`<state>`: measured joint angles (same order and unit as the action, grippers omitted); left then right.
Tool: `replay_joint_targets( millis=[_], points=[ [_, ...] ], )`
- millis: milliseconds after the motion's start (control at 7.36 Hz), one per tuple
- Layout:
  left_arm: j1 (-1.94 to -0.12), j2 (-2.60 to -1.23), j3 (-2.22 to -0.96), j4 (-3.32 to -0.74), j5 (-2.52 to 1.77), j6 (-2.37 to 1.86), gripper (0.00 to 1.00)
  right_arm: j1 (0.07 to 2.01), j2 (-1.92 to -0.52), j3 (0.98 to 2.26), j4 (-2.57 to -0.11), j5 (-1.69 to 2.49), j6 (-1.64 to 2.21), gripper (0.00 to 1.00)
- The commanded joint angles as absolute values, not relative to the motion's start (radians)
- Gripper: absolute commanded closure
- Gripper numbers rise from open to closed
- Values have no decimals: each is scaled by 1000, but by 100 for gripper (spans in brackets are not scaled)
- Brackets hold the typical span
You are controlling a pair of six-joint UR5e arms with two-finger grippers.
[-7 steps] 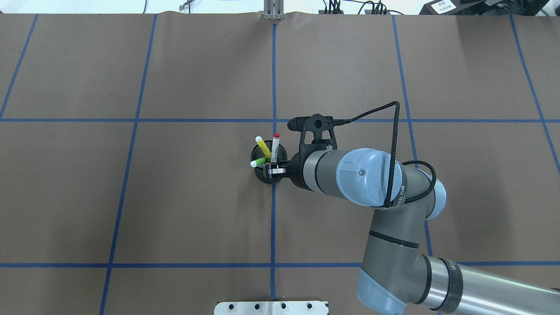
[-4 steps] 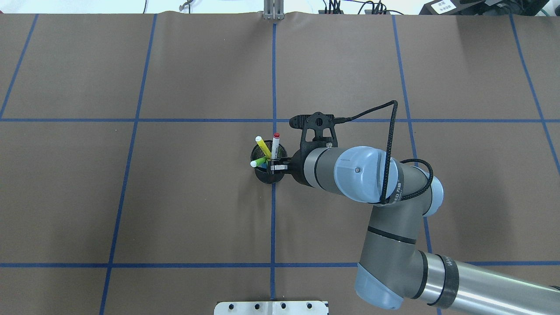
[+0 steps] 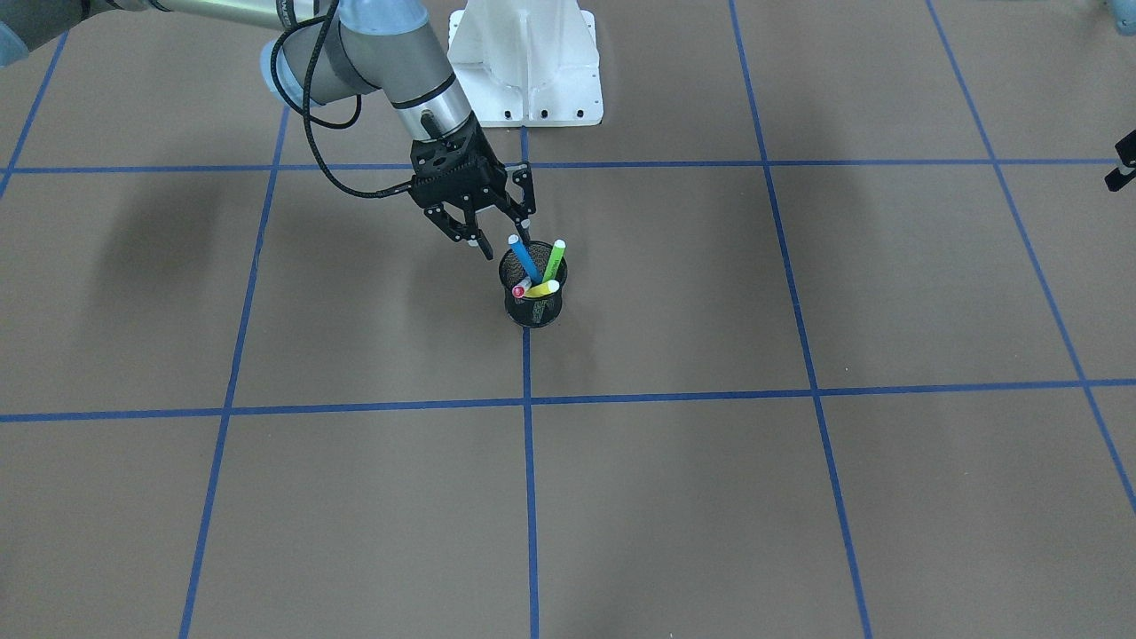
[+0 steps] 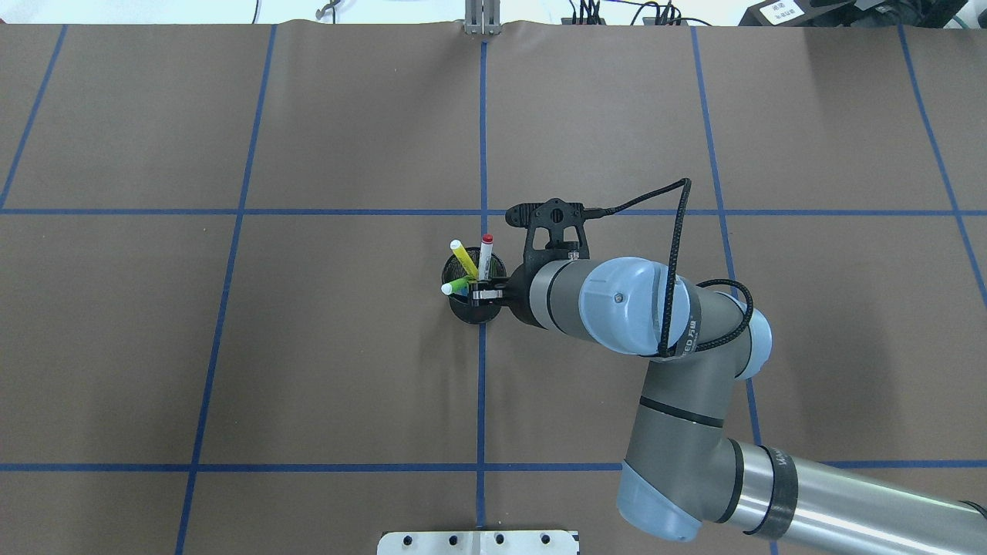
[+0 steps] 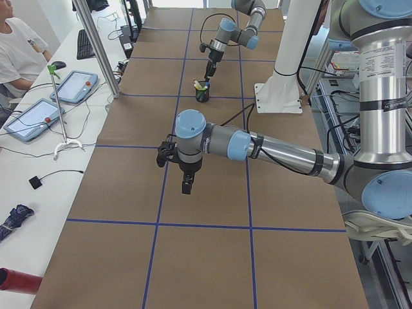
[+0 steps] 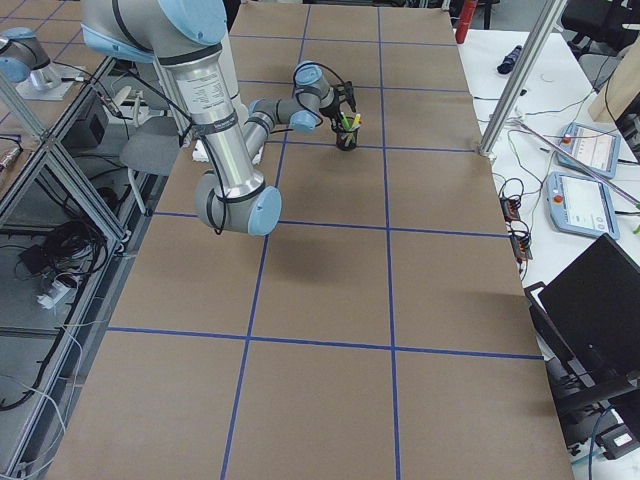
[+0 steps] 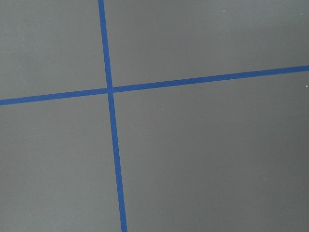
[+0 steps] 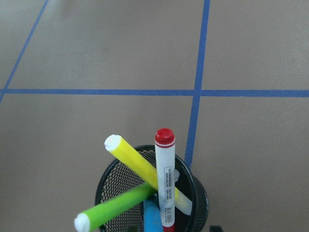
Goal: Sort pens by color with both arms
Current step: 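Lower the right gripper and grasp the blue marker in the cup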
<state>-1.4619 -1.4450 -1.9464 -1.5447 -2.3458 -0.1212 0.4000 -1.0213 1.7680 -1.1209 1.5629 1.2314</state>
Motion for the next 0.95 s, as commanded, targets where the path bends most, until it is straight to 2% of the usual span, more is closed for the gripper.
replay_joint_targets(
  millis=[0, 272, 408, 543, 679, 815],
  points=[
    [-1462, -1445, -1945, -1545, -2345, -121, 1, 394, -1012, 1759, -1121, 1563, 1233, 46],
    [-1462, -1445, -1945, -1545, -2345, -121, 0, 393, -1016, 1759, -1120, 1565, 1233, 49],
    [-1462, -1445, -1945, -1545, -2345, -121, 1, 393, -1014, 1759, -1120, 1565, 1233, 57],
    [-1462, -1445, -1945, -1545, -2345, -121, 1, 393, -1014, 1761, -1120, 1566, 1233, 76],
    [-1462, -1445, -1945, -1545, -2345, -121, 1, 393, -1014, 1761, -1118, 1569, 1233, 99],
    [-1462, -1445, -1945, -1545, -2345, -121, 1, 393, -1015, 1763, -1118, 1574, 1233, 100]
  ],
)
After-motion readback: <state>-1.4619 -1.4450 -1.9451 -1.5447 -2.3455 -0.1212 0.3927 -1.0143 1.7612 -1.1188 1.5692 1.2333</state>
